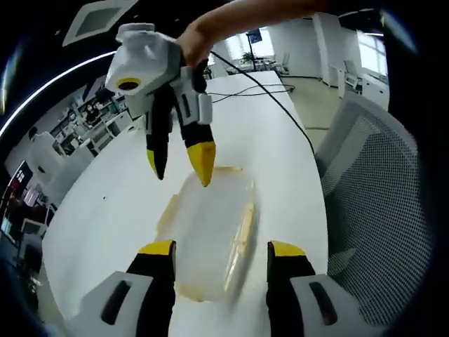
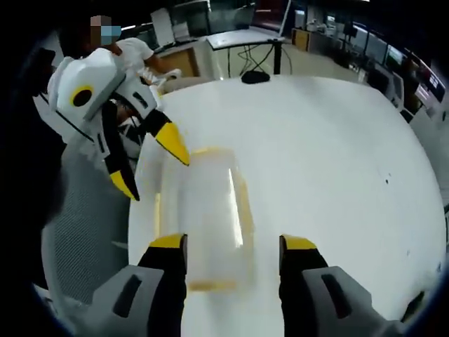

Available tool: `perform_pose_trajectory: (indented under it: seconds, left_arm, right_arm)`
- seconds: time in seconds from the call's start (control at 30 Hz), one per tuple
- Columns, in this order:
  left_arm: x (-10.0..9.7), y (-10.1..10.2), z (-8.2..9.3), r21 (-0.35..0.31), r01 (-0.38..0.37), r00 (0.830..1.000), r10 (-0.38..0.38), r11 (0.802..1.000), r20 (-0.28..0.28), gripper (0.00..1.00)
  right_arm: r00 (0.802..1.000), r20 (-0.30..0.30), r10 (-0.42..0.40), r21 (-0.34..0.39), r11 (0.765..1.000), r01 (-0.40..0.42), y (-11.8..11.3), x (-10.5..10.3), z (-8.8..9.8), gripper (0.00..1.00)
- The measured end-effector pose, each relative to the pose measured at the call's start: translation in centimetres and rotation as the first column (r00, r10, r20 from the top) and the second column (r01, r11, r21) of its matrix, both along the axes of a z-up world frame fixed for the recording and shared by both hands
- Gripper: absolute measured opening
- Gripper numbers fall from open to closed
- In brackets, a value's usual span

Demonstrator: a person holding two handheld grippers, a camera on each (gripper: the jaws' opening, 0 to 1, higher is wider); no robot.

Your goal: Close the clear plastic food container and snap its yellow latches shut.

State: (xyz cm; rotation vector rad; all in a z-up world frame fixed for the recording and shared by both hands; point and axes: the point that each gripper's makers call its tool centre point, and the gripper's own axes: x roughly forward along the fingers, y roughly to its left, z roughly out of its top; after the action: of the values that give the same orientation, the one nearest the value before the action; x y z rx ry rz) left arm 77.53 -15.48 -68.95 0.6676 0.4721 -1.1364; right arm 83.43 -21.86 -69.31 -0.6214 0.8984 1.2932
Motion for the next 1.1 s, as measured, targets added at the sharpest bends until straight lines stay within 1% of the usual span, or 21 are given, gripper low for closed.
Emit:
perform_pose_trajectory:
  seconds: [0.17, 0.4, 0.57, 0.7, 0.77, 0.97, 1.0, 1.1]
  left_arm:
    - [0.6, 1.1, -0.1, -0.019, -0.067, 0.997, 0.066, 0.998, -0.049, 0.54]
    - [1.2, 2.3, -0.2, -0.033, -0.119, 0.991, 0.116, 0.992, -0.069, 0.59]
    - [1.4, 3.0, -0.3, -0.040, -0.149, 0.986, 0.145, 0.988, -0.085, 0.60]
    - [1.6, 3.5, -0.4, -0.045, -0.174, 0.981, 0.169, 0.984, -0.096, 0.61]
    - [1.7, 3.7, -0.4, -0.048, -0.184, 0.979, 0.179, 0.982, -0.098, 0.62]
    - [1.9, 4.5, -0.7, -0.055, -0.221, 0.971, 0.215, 0.974, -0.105, 0.62]
    - [1.9, 4.6, -0.7, -0.056, -0.227, 0.970, 0.221, 0.972, -0.106, 0.62]
    - [1.9, 4.9, -1.0, -0.061, -0.242, 0.965, 0.234, 0.968, -0.117, 0.61]
  right_arm:
    - [0.999, 0.035, -0.034, 0.015, 0.999, 0.033, -0.9, -0.7, 0.2, 0.54]
    - [0.994, 0.068, -0.083, 0.043, 0.996, 0.081, -1.9, -1.9, 0.2, 0.57]
    - [0.987, 0.094, -0.128, 0.071, 0.990, 0.122, -2.6, -2.5, 0.1, 0.57]
    - [0.979, 0.118, -0.167, 0.104, 0.982, 0.155, -2.9, -2.9, 0.3, 0.57]
    - [0.971, 0.130, -0.201, 0.122, 0.975, 0.185, -3.1, -3.1, 0.3, 0.57]
    - [0.956, 0.141, -0.257, 0.171, 0.958, 0.232, -3.4, -3.9, -0.1, 0.57]
    - [0.951, 0.143, -0.273, 0.187, 0.951, 0.245, -3.5, -4.1, -0.1, 0.57]
    - [0.946, 0.141, -0.292, 0.199, 0.945, 0.262, -3.6, -4.5, -0.3, 0.57]
